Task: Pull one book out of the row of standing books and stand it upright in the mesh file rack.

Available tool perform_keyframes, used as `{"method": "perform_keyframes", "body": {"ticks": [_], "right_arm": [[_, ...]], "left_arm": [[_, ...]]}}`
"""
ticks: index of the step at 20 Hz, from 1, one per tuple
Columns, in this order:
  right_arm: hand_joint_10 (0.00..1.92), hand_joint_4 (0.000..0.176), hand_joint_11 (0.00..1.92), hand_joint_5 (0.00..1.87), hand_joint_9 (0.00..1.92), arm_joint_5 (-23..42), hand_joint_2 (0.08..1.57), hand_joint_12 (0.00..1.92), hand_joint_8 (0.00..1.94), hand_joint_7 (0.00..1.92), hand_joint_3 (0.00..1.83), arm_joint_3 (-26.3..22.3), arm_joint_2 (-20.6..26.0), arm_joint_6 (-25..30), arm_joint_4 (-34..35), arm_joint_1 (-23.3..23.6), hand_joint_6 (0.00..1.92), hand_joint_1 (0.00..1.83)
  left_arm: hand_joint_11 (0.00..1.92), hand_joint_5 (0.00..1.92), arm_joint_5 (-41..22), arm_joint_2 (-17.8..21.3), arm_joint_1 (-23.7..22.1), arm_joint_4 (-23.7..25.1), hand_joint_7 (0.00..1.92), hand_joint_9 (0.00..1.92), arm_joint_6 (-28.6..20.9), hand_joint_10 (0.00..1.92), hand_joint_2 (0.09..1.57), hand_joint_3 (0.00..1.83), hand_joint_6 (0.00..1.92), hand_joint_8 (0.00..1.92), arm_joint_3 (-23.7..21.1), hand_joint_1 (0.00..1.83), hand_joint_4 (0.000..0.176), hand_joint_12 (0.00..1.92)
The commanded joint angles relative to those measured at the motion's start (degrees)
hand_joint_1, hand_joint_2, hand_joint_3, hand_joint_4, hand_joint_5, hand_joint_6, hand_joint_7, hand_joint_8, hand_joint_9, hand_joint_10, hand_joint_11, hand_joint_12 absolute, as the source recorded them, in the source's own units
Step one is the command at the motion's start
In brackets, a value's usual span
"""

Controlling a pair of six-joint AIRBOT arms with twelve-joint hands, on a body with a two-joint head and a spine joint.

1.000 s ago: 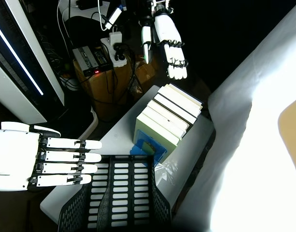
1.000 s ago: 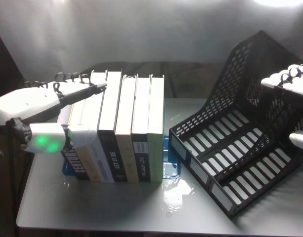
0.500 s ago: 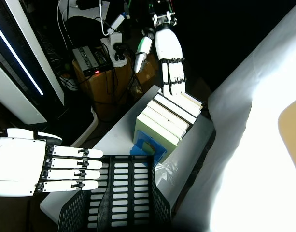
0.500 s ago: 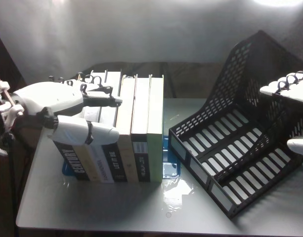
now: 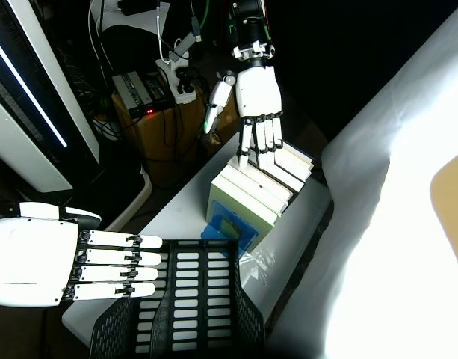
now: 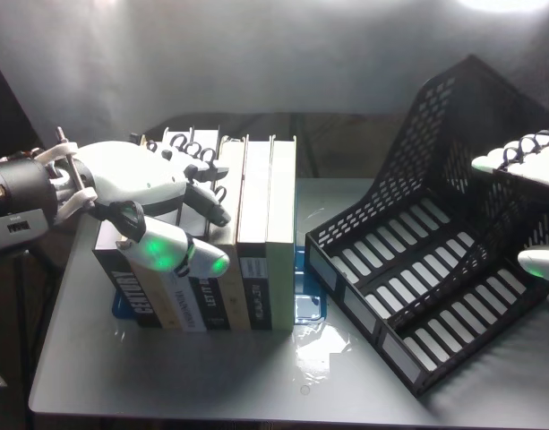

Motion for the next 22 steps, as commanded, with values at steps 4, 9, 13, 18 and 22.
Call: {"method": "perform_keyframes", "body": {"ticks": [4,9,13,18,22], "right_arm": [[0.00,0.000,0.00,0.00,0.00,6.39,1.34,0.00,0.00,0.00,0.00,0.23,0.38,0.02,1.33,0.09,0.00,0.41],[0.00,0.000,0.00,0.00,0.00,6.96,1.33,0.00,0.00,0.00,0.00,0.18,0.24,0.02,2.60,-0.90,0.00,0.36],[0.00,0.000,0.00,0.00,0.00,7.61,1.34,0.00,0.00,0.00,0.00,0.02,0.19,0.03,3.77,-1.95,0.00,0.39],[0.00,0.000,0.00,0.00,0.00,7.83,1.34,0.00,0.00,0.00,0.00,-0.07,0.15,0.12,4.47,-2.58,0.00,0.38],[0.00,0.000,0.00,0.00,0.00,8.28,1.33,0.00,0.00,0.00,0.00,-0.09,0.05,0.26,5.26,-3.36,0.00,0.39]], "left_arm": [[0.00,0.62,-1.68,0.86,-1.28,3.48,0.00,0.00,-0.14,0.00,1.12,0.00,0.03,0.00,-0.95,0.10,0.048,0.00],[0.00,0.65,-0.21,0.96,-0.84,7.39,0.00,0.00,-0.14,0.00,1.10,0.00,0.03,0.00,-2.53,0.12,0.069,0.00],[0.00,0.72,-0.18,3.04,-0.18,15.84,0.00,0.00,-0.14,0.00,1.12,0.00,0.04,0.00,-6.65,0.17,0.067,0.00],[0.00,0.59,-2.31,4.90,1.01,19.78,0.00,0.00,-0.14,0.00,1.13,0.01,0.02,0.00,-9.56,0.16,0.036,0.00],[0.00,0.62,-4.37,5.38,2.42,23.40,0.00,0.00,-0.14,0.00,1.12,0.00,0.03,0.00,-10.58,0.12,0.000,0.00]]}}
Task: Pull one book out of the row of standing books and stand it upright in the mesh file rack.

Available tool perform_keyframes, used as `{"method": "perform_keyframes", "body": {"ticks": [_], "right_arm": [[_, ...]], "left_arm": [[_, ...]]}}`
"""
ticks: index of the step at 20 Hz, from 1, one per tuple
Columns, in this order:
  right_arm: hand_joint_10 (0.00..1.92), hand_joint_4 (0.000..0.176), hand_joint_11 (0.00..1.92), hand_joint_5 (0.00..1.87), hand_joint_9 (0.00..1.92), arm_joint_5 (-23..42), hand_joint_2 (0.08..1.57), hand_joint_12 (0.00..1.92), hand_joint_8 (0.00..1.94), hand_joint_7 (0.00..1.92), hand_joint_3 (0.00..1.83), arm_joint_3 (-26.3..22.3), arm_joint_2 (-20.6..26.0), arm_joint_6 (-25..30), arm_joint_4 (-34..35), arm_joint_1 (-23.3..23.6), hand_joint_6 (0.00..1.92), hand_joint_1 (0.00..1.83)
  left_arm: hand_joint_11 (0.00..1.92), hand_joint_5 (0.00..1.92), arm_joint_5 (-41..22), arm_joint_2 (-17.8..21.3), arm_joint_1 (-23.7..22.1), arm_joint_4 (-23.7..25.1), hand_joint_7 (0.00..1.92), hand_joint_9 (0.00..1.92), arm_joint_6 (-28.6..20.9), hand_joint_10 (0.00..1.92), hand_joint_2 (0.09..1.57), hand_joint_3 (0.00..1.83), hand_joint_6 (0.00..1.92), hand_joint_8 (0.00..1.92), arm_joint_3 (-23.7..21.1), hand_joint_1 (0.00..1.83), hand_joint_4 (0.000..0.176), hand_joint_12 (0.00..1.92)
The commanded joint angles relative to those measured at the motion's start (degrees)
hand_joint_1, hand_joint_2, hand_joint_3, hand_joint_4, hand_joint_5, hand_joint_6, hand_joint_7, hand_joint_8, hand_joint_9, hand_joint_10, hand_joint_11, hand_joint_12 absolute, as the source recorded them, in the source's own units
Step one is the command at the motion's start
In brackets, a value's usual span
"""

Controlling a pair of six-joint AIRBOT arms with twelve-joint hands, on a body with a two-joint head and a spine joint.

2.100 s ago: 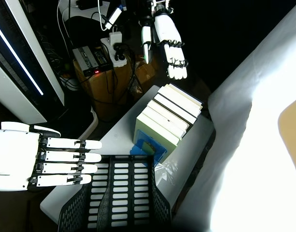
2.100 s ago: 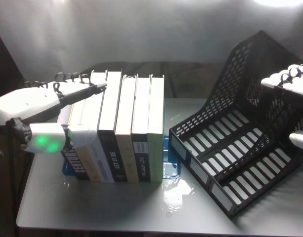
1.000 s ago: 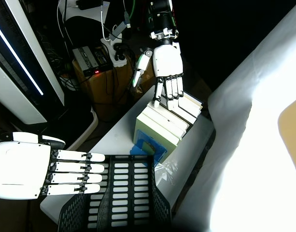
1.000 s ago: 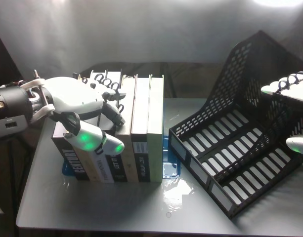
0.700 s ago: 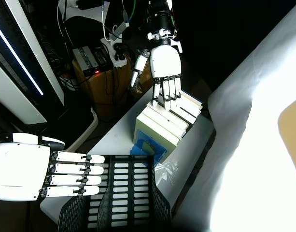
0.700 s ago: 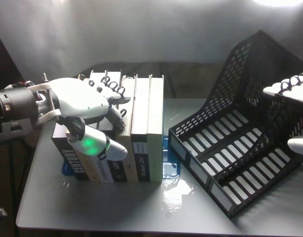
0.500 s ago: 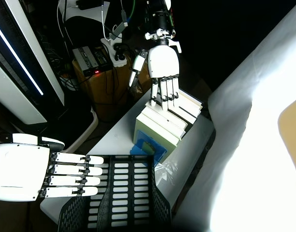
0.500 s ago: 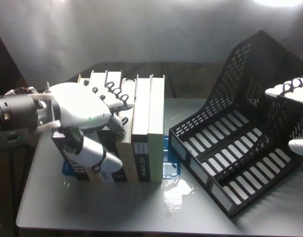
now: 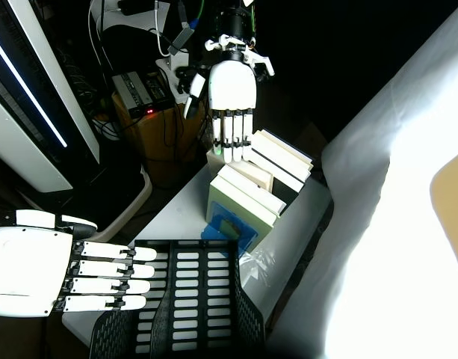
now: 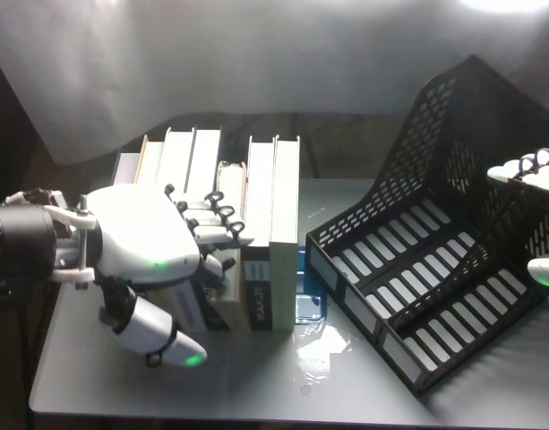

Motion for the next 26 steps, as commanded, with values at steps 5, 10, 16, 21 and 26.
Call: {"method": "perform_keyframes", "body": {"ticks": [5,10,16,21,26], "right_arm": [[0.00,0.000,0.00,0.00,0.00,6.60,1.33,0.00,0.00,0.00,0.00,0.04,0.31,0.28,1.29,-0.25,0.00,0.46],[0.00,0.000,0.00,0.00,0.00,6.62,1.34,0.00,0.00,0.00,0.00,0.04,0.17,0.28,1.91,-0.80,0.00,0.44],[0.00,0.000,0.00,0.00,0.00,6.61,1.33,0.00,0.00,0.00,0.00,0.05,0.07,0.28,2.16,-0.98,0.00,0.43],[0.00,0.000,0.00,0.00,0.00,6.59,1.34,0.00,0.00,0.00,0.00,0.04,0.03,0.28,2.32,-1.15,0.00,0.45],[0.00,0.000,0.00,0.00,0.00,6.62,1.33,0.00,0.00,0.00,0.00,0.08,0.05,0.29,2.37,-1.18,0.00,0.43]], "left_arm": [[0.00,0.74,-3.82,1.10,2.51,-0.05,0.00,0.00,0.06,0.00,1.11,0.00,0.06,0.00,-1.12,0.18,0.000,0.00],[0.00,0.61,-5.03,0.94,5.10,-0.04,0.00,0.00,0.06,0.00,1.09,0.00,0.00,0.00,-1.37,0.19,0.000,0.00],[0.00,0.75,-6.13,0.68,7.88,-0.09,0.00,0.00,0.06,0.00,1.10,0.00,0.02,0.00,-1.72,0.19,0.003,0.00],[0.00,0.62,-8.72,2.32,9.80,-2.41,0.00,0.00,0.06,0.00,1.13,0.01,0.01,0.00,-2.86,0.10,0.000,0.00],[0.00,0.54,-12.85,4.56,9.27,-8.05,0.00,0.00,0.06,0.00,1.12,0.00,0.00,0.00,-3.61,0.11,0.000,0.00]]}}
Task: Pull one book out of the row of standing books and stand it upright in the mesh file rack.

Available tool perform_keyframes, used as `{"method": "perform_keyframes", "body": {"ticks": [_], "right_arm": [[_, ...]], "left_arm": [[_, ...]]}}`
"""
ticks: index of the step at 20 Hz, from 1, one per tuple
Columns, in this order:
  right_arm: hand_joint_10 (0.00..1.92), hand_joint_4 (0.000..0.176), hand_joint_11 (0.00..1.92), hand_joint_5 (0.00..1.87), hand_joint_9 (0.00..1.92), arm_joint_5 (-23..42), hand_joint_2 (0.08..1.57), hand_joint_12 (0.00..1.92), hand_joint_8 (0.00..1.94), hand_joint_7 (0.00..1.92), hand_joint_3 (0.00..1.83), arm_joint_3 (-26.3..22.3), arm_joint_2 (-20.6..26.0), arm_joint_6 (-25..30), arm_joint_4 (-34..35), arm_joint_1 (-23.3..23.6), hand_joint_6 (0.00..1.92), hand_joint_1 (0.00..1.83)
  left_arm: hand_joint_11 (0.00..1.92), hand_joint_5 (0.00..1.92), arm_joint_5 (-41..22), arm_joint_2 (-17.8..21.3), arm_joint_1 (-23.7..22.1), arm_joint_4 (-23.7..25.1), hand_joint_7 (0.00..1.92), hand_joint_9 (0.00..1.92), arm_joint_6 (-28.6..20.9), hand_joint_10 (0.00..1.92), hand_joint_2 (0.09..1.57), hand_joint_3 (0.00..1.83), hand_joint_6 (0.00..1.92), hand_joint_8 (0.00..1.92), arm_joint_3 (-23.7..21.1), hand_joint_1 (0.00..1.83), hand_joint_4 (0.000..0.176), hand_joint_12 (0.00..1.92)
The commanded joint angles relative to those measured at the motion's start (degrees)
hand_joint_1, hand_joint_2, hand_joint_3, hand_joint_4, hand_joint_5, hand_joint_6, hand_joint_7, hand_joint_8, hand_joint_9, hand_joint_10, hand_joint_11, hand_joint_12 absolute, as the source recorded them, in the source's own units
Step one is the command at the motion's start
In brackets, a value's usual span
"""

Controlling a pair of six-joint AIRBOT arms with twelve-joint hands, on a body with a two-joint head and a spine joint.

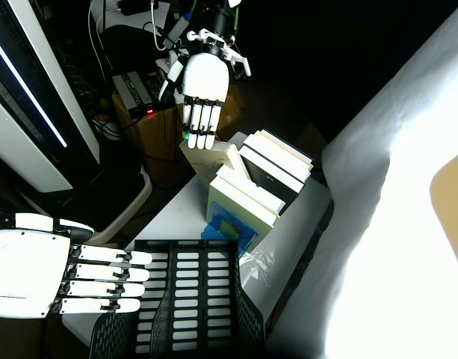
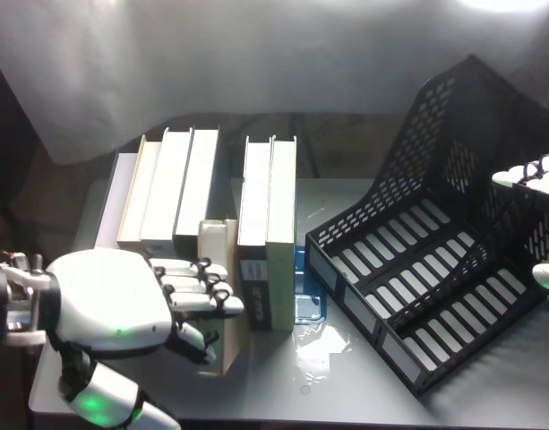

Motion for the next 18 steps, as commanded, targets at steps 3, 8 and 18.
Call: {"method": "perform_keyframes", "body": {"ticks": [3,8,18], "right_arm": [[0.00,0.000,0.00,0.00,0.00,7.02,1.33,0.00,0.00,0.00,0.00,-0.42,1.00,0.36,0.27,-0.08,0.00,0.40],[0.00,0.000,0.00,0.00,0.00,7.96,1.29,0.00,0.00,0.00,0.00,-2.90,3.26,0.59,-4.56,2.27,0.00,0.58],[0.00,0.004,0.00,0.00,0.00,0.86,1.18,0.00,0.00,0.00,0.00,-3.33,1.81,5.04,-23.71,14.24,0.00,0.77]], "left_arm": [[0.00,0.19,-7.39,1.93,-0.51,-6.69,0.00,0.00,-0.24,0.00,1.25,0.04,0.00,0.00,-0.64,0.16,0.000,0.00],[0.00,0.01,-15.74,5.12,2.42,-20.68,0.00,0.00,-0.24,0.00,1.32,0.03,0.00,0.00,-1.83,0.23,0.011,0.00],[0.00,0.00,-42.71,6.05,19.20,-61.47,0.00,0.00,-0.24,0.00,1.27,0.00,0.00,0.00,-2.07,0.27,0.004,0.00]]}}
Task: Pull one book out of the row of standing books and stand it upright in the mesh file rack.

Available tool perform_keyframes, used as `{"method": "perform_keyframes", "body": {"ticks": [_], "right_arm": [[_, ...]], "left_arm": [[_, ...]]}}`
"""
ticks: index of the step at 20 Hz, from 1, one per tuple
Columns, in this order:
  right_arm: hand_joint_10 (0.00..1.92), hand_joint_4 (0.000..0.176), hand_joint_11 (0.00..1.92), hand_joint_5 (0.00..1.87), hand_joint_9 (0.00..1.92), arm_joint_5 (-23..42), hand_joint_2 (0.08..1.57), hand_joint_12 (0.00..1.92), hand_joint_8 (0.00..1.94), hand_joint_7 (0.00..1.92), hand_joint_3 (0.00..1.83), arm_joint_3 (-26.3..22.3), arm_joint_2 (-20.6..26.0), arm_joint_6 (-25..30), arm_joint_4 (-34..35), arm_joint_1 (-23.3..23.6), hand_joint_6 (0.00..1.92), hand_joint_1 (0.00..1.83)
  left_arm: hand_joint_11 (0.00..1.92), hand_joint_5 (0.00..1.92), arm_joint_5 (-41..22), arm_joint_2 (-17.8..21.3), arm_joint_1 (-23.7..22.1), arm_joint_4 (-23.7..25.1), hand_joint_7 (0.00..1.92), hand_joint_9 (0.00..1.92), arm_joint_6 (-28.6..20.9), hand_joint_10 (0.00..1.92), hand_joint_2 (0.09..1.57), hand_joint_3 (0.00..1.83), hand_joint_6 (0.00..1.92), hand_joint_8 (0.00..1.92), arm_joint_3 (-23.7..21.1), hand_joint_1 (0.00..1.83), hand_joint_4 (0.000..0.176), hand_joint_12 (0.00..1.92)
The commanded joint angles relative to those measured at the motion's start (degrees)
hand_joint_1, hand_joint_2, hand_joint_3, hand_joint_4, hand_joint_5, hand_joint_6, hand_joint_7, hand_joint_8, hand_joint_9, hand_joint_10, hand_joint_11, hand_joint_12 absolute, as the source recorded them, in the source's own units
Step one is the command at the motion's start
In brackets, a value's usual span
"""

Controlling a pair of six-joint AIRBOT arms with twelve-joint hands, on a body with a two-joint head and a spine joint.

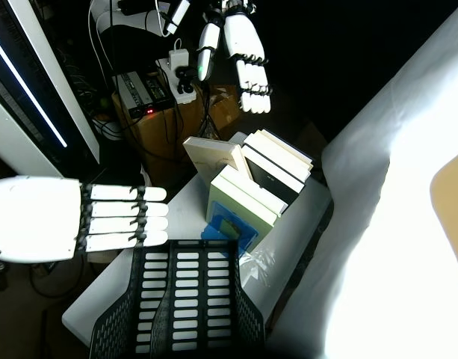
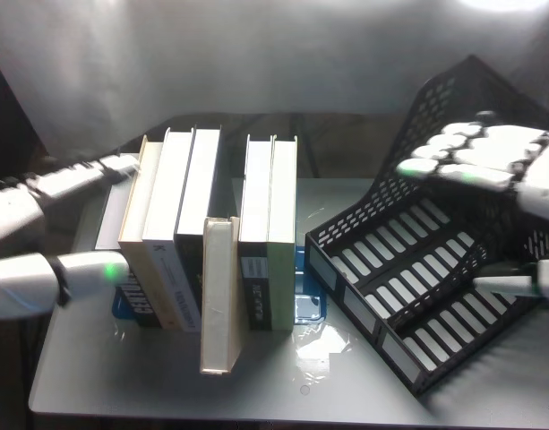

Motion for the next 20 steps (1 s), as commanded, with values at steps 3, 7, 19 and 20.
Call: {"method": "perform_keyframes", "body": {"ticks": [3,7,19,20], "right_arm": [[0.00,0.018,0.00,0.00,0.00,0.39,1.12,0.00,0.00,0.00,0.00,1.39,-2.00,3.37,-6.84,4.86,0.00,0.79],[0.00,0.000,0.00,0.00,0.00,-5.16,1.07,0.00,0.00,0.00,0.00,3.97,-6.96,11.31,-21.81,11.88,0.00,0.85],[0.00,0.000,0.00,0.00,0.00,-12.66,1.08,0.00,0.00,0.00,0.00,11.71,-20.63,34.00,-60.62,21.88,0.00,0.68],[0.00,0.000,0.00,0.00,0.00,-12.80,1.08,0.00,0.00,0.00,0.00,12.11,-21.27,34.51,-61.72,22.19,0.00,0.68]], "left_arm": [[0.00,0.00,-12.78,-0.93,2.49,-9.05,0.00,0.00,-0.24,0.00,1.24,0.00,0.00,0.00,1.48,0.28,0.014,0.00],[0.00,0.00,-18.78,-2.55,6.43,-18.73,0.00,0.00,-0.24,0.00,1.23,0.00,0.00,0.00,2.47,0.24,0.000,0.00],[0.00,0.00,-19.27,-3.93,7.85,-25.93,0.00,0.00,-0.24,0.00,1.27,0.00,0.00,0.00,5.15,0.48,0.000,0.00],[0.00,0.00,-18.91,-3.93,7.66,-25.61,0.00,0.00,-0.24,0.00,1.27,0.00,0.00,0.00,5.29,0.48,0.000,0.00]]}}
